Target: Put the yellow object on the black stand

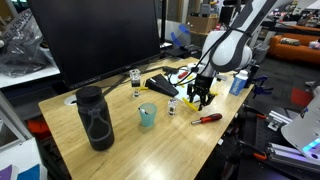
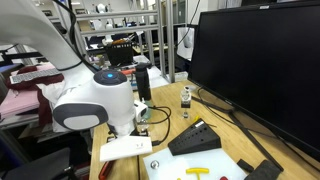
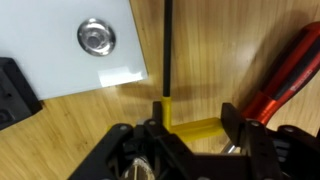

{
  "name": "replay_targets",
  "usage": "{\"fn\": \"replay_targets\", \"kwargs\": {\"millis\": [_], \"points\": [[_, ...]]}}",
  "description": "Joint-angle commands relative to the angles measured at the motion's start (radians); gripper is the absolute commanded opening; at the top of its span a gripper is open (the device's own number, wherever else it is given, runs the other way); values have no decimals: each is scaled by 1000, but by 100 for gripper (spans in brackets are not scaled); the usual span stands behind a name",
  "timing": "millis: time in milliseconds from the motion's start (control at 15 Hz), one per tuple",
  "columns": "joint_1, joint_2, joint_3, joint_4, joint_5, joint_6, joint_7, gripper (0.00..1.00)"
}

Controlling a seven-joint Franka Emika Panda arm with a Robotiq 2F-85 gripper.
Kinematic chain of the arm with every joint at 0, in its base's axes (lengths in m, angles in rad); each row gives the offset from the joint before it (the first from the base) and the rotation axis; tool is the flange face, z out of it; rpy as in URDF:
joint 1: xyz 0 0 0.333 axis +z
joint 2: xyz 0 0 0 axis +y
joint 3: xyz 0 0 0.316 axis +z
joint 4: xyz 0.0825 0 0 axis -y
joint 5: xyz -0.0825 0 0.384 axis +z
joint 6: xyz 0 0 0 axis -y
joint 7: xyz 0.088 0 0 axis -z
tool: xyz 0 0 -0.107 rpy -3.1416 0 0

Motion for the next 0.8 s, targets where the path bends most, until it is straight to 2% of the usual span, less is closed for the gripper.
{"fn": "replay_targets", "kwargs": {"millis": [0, 333, 467, 733], "points": [[-124, -58, 152, -15, 162, 43, -136, 36], [-282, -127, 380, 36, 488, 59, -377, 36], [-315, -161, 422, 62, 615, 62, -471, 36], [-352, -218, 420, 131, 833, 26, -631, 36]]}}
